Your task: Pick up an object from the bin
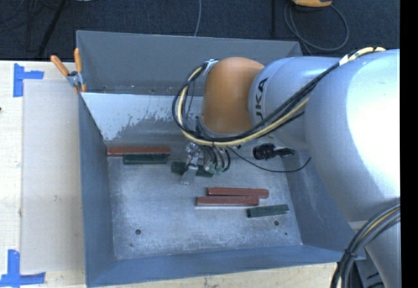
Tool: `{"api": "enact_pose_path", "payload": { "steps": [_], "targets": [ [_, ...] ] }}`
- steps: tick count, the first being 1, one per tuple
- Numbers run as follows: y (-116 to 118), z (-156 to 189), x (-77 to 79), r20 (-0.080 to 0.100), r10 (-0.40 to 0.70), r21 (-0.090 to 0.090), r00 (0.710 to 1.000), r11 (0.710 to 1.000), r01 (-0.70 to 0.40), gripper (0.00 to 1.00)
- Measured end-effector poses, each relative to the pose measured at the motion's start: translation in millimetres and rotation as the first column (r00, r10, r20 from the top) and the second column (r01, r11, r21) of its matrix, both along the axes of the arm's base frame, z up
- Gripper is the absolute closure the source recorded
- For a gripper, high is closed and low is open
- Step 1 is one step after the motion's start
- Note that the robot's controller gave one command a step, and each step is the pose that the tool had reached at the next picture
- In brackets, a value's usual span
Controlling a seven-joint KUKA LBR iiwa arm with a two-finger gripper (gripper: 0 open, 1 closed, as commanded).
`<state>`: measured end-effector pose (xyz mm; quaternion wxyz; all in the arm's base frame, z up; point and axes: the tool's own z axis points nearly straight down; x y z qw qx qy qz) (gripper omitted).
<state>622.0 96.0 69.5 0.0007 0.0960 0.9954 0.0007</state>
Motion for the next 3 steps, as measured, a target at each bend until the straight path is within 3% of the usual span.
{"api": "enact_pose_path", "payload": {
  "steps": [2, 3],
  "targets": [
    [-1.0, 26.1, -3.5, -0.012, -0.001, -0.002, 1.000, 1.000, 0.001, 1.00],
    [-1.2, 50.3, -1.8, -0.007, -0.002, -0.002, 1.000, 1.000, 0.002, 1.00]
  ]
}}
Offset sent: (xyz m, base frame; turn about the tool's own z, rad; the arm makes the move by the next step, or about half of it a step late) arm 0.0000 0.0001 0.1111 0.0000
